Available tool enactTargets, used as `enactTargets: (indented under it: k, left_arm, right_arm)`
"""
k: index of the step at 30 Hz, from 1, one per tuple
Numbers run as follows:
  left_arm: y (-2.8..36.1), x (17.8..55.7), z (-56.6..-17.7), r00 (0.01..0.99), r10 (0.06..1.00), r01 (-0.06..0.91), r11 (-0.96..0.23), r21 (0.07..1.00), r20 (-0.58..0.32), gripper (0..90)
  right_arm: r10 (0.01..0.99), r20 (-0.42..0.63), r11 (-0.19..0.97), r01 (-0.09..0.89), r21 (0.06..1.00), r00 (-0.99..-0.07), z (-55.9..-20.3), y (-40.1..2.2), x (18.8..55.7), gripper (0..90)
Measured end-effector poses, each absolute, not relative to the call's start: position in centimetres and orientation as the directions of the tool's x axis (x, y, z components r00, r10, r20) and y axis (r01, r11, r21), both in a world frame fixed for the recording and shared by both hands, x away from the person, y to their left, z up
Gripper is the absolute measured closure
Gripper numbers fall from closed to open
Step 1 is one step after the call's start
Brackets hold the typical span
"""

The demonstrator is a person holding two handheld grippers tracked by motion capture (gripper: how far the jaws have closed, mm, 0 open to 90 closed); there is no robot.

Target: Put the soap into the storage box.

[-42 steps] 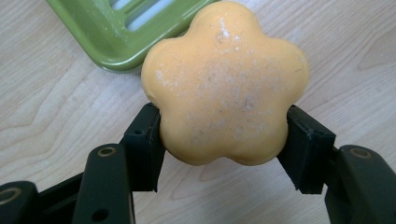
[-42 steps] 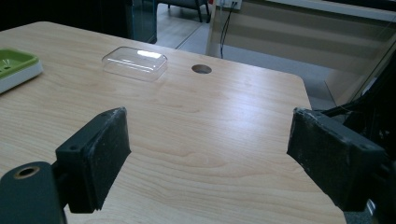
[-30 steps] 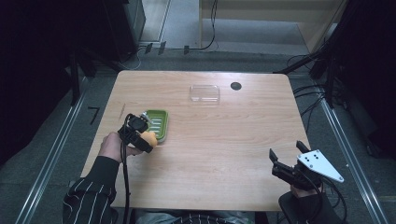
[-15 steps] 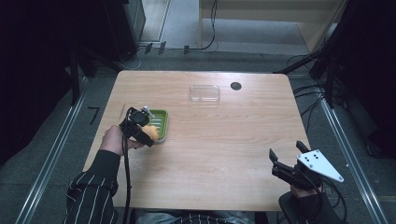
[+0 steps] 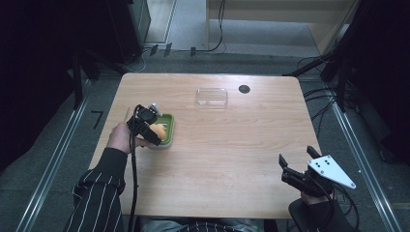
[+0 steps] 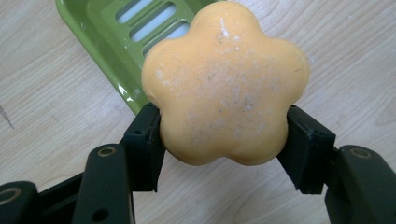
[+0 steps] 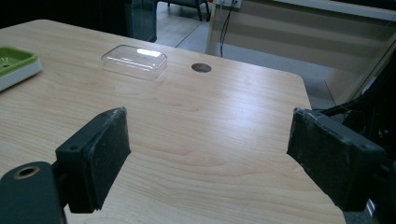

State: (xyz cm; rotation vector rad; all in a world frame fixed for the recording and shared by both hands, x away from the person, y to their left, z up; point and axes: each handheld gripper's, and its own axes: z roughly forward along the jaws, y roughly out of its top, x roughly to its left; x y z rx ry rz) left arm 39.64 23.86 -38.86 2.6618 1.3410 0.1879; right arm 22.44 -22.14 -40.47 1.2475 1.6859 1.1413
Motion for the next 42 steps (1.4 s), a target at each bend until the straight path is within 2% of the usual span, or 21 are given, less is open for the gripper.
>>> enactTargets:
  k: [21,38,42]
  left_arm:
    - [23.8,41.8,-39.3,0.574,0.818,0.796,-0.568,0.21,0.041,39.8]
    - [23.7,42.9,-40.4,0.563,0.824,0.805,-0.563,0.189,0.057,39.7]
    - [23.9,43.2,-40.9,0.556,0.83,0.812,-0.552,0.19,0.033,39.7]
  right_arm:
    - [0.964,-0.057,0.14,0.311,0.94,-0.261,-40.5,-22.0,22.5,13.3]
    - [0.966,-0.056,0.136,0.312,0.94,-0.254,-40.5,-22.2,22.3,13.3]
    - [0.965,-0.062,0.143,0.311,0.94,-0.257,-40.5,-22.1,22.3,13.3]
